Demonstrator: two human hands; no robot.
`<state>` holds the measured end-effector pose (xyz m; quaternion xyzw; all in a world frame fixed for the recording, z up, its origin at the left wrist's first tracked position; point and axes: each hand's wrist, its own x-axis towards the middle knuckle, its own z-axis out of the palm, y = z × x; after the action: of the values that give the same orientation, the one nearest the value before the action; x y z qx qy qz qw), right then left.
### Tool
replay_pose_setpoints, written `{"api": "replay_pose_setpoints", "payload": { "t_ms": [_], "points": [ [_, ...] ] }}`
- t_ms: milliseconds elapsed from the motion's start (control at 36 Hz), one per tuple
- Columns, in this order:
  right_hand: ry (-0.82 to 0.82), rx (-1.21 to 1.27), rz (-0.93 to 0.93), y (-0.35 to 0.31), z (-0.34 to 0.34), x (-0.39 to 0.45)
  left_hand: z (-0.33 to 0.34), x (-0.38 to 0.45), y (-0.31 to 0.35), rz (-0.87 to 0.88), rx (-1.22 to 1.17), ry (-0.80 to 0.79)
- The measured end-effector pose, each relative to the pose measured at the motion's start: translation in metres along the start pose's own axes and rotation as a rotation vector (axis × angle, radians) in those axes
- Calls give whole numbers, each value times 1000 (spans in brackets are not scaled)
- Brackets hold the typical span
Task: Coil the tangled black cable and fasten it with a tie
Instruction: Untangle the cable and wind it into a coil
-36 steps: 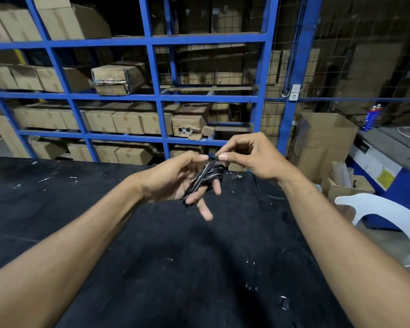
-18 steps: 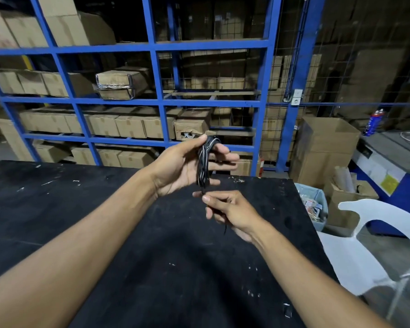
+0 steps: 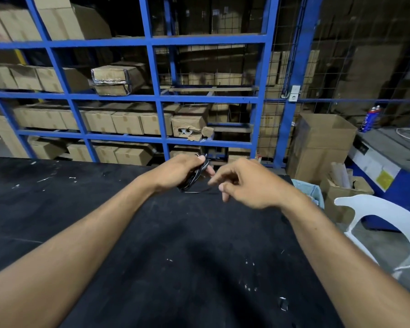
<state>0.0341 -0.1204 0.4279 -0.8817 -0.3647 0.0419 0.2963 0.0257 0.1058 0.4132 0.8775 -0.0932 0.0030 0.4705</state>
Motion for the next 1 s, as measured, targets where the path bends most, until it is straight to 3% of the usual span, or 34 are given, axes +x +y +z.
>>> {"api": "replay_pose_setpoints", "payload": {
  "t_ms": [83, 222, 500, 667, 833, 917, 1000],
  "points": [
    [34, 125, -34, 1, -16, 5, 7, -1, -3, -106, -126, -84],
    [-41, 564, -64, 7, -26, 13, 20, -1, -6, -142, -170, -194],
    [227, 773, 72, 32, -11, 26, 29, -9, 12, -51, -349, -344],
    [106, 976, 163, 42, 8, 26, 31, -12, 24, -96, -412, -345],
    [247, 1022, 34, 36, 28, 19, 30, -10, 16, -100, -551, -299],
    [353, 922, -18, 34, 35, 15, 29, -7, 13, -96, -663, -265],
    [356, 824, -80, 31, 39, 9, 27, -5, 10, -92, -800, -231]
  ]
}}
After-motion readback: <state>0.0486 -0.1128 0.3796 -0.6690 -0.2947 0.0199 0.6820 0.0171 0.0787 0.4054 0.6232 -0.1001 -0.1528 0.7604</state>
